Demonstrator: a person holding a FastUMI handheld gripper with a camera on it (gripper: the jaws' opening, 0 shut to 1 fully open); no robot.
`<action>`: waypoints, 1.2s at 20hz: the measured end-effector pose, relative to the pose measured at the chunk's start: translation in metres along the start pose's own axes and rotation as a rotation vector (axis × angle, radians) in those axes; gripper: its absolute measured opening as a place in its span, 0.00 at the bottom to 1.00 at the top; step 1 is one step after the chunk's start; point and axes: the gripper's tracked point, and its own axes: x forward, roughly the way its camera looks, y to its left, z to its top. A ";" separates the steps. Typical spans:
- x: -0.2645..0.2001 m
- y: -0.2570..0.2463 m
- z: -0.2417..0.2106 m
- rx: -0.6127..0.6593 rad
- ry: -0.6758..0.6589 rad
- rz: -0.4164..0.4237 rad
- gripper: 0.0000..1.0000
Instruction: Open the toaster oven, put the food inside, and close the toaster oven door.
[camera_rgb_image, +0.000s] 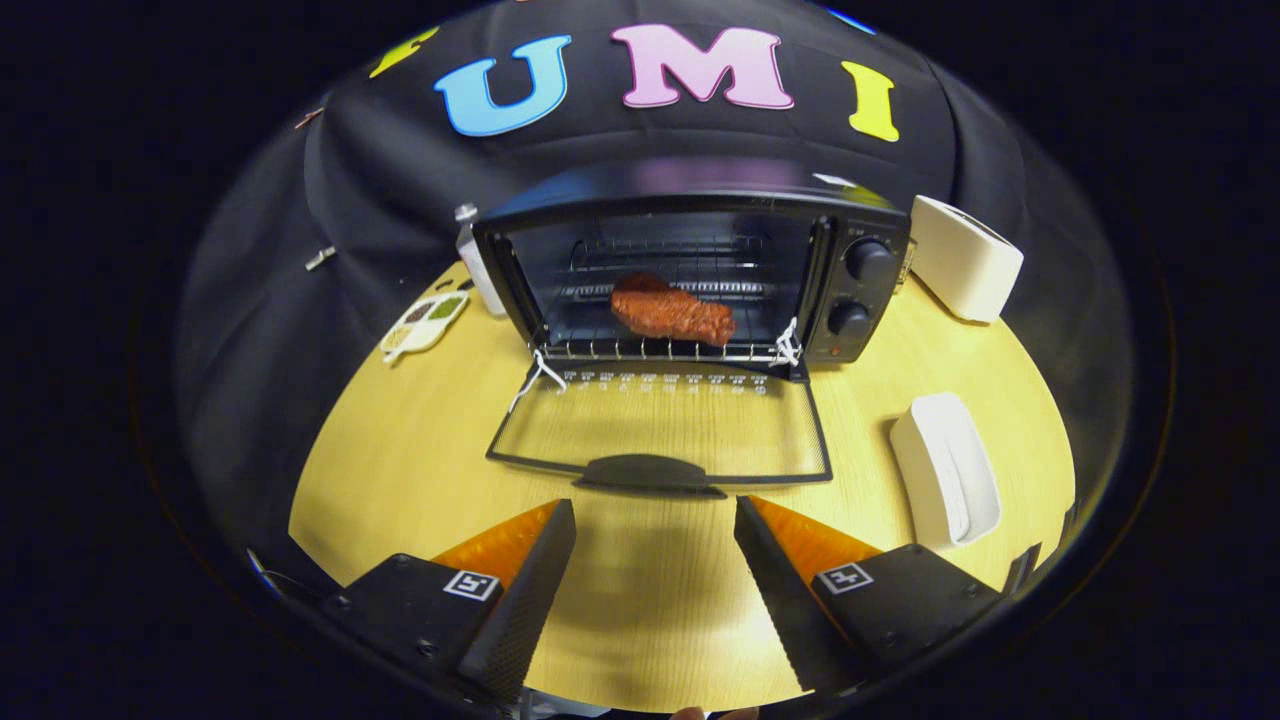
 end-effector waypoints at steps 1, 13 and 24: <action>0.006 0.003 -0.007 -0.015 0.025 -0.004 0.99; 0.061 0.005 -0.033 0.034 0.150 -0.086 0.99; 0.068 -0.003 -0.024 0.076 0.158 -0.125 0.97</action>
